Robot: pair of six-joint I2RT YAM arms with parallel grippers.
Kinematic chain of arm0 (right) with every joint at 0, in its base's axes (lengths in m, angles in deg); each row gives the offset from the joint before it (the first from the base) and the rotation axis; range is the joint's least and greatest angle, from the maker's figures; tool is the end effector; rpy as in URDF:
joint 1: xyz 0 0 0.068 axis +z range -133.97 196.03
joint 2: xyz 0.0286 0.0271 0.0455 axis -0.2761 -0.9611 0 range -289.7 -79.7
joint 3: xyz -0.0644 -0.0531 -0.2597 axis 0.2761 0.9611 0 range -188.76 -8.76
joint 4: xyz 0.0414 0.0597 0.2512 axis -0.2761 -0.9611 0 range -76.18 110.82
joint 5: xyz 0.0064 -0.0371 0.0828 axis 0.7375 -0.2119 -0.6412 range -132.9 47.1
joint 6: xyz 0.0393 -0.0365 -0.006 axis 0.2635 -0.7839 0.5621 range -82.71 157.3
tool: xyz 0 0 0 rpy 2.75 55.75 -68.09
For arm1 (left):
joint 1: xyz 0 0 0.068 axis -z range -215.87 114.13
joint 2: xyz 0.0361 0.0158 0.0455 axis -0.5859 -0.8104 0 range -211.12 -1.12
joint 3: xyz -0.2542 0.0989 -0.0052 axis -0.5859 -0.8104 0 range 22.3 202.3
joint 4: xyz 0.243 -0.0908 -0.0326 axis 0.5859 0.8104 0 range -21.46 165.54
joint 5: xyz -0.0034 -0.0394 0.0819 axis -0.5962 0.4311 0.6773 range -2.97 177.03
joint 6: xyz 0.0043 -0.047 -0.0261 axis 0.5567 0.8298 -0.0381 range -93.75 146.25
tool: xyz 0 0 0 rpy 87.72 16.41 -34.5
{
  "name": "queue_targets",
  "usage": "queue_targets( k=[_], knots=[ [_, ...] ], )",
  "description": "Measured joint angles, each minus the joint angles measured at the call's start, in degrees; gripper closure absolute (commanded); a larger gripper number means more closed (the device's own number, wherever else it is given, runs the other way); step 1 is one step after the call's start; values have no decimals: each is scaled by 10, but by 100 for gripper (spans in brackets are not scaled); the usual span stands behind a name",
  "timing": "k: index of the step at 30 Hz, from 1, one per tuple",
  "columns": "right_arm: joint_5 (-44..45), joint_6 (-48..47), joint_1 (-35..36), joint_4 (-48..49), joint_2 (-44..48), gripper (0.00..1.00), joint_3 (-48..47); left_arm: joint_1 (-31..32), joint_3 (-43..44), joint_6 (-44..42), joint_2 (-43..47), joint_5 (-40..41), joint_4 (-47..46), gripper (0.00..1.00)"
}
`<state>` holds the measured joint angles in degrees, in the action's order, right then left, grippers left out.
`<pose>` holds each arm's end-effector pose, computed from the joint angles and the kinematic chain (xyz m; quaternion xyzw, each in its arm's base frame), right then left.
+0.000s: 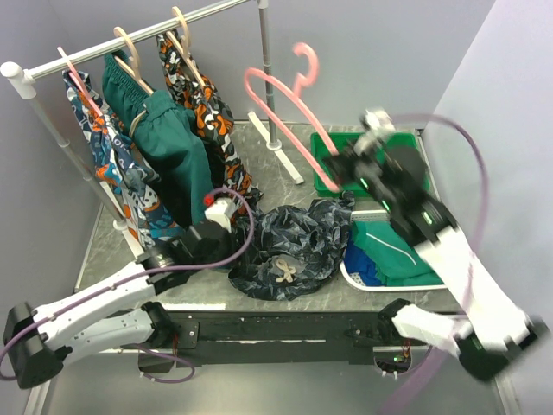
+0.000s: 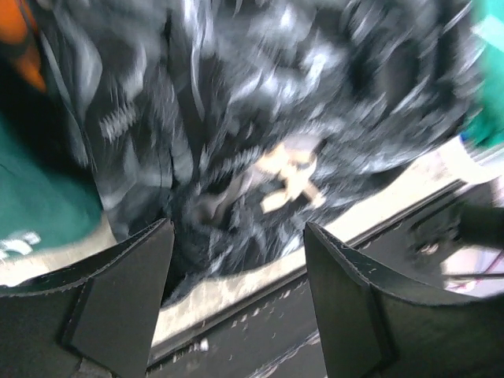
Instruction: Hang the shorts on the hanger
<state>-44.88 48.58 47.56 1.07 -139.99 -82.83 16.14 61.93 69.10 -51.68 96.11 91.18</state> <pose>0.1885 0.1172 0.4480 -0.1420 0.7293 0.2563 0.6183 0.1246 -0.1504 0.2694 0.0328 0.8786 -0.2999 0.3702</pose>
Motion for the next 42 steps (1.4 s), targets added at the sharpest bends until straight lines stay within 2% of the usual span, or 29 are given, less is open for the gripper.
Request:
queue_targets(
  k=[4, 6, 9, 12, 17, 21, 25, 29, 35, 42],
  knots=[
    [-5, 50, 19, -33, 148, 100, 111, 54, -26, 34, -34, 36, 15, 28],
    [-7, 88, 55, -92, 232, 100, 155, 87, -25, 66, -74, 86, 36, 30],
    [-6, 102, 74, -134, 243, 100, 153, 95, -21, 88, -94, 123, 57, 31],
    [0, 119, 90, -222, 259, 100, 134, 98, -19, 109, -115, 160, 65, 30],
    [25, 147, 92, -356, 286, 100, 81, 100, -5, 119, -117, 193, 73, 29],
    [26, 165, 92, -424, 317, 100, 45, 96, 11, 119, -125, 207, 71, 29],
    [25, 179, 92, -494, 329, 100, 28, 76, 12, 116, -130, 207, 67, 35],
    [8, 184, 92, -552, 329, 100, 8, 59, 12, 109, -132, 202, 60, 48],
    [-47, 184, 92, -580, 329, 100, -28, 56, 7, 104, -132, 187, 45, 57],
    [-103, 176, 92, -585, 329, 100, -13, 50, -5, 100, -132, 171, 30, 64]
  ],
)
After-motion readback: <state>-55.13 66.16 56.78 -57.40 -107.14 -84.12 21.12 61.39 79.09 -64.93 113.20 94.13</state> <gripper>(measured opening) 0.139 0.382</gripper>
